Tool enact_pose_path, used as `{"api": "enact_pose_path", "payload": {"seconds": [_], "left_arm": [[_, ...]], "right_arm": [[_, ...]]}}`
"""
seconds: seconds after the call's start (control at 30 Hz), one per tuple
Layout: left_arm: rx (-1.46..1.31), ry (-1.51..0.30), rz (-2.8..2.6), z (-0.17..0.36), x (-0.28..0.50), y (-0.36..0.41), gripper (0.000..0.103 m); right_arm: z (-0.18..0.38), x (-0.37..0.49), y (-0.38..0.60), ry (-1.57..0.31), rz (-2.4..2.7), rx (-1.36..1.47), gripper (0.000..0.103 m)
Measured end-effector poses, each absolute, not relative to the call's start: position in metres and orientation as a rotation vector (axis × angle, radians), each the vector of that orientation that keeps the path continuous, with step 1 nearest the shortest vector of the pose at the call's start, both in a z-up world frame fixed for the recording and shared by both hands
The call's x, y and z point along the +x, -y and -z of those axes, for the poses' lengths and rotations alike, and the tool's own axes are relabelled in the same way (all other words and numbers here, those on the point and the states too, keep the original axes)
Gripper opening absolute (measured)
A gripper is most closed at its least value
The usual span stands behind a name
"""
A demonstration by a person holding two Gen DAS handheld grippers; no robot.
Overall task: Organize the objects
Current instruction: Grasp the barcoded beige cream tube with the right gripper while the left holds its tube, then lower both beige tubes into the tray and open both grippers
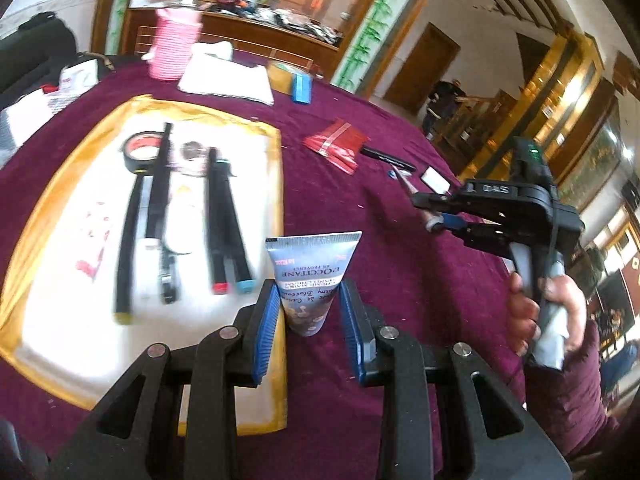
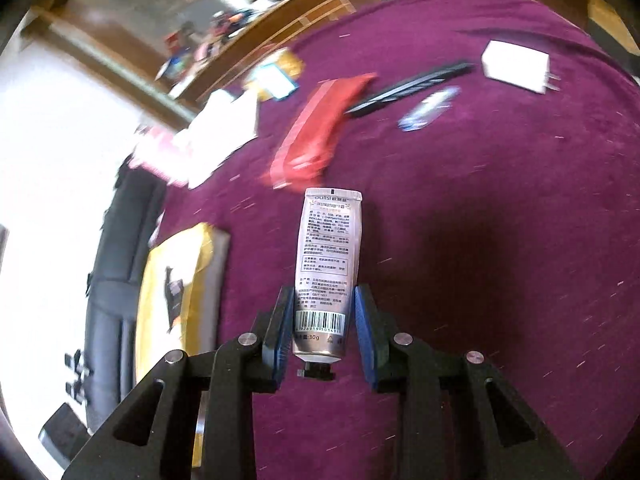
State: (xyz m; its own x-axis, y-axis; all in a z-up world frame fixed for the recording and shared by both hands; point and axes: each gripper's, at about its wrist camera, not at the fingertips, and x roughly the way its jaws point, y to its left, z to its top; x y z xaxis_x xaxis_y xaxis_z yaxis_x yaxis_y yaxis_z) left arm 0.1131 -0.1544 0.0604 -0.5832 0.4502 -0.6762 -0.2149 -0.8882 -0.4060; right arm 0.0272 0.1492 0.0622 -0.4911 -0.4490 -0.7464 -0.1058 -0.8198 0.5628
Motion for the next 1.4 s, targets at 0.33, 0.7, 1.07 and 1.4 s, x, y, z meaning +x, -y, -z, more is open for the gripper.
{"api": "enact_pose_path", "payload": {"seconds": [0.33, 0.7, 1.07, 1.4], "left_arm": [[-1.06, 0.509, -2.47, -0.081, 0.121, 0.19, 0.028], [-1.176, 0.731, -2.354, -0.06, 0.121, 0.258, 0.028], [-1.388, 0.627, -2.483, -0.034, 0.101, 0.273, 0.028], [-1.414, 0.536, -2.558, -0.027, 0.103, 0.275, 0.028]], "right_arm": [[-0.083, 0.034, -0.046, 0.619, 2.241, 1.422, 0.026], [-0.064, 0.046, 0.034, 0.476, 2.06, 1.472, 0.027], [-0.05, 0.064, 0.081, 0.276, 2.054, 1.503, 0.027], [-0.041, 0.078, 0.11, 0.063, 2.094, 1.511, 0.027]]}}
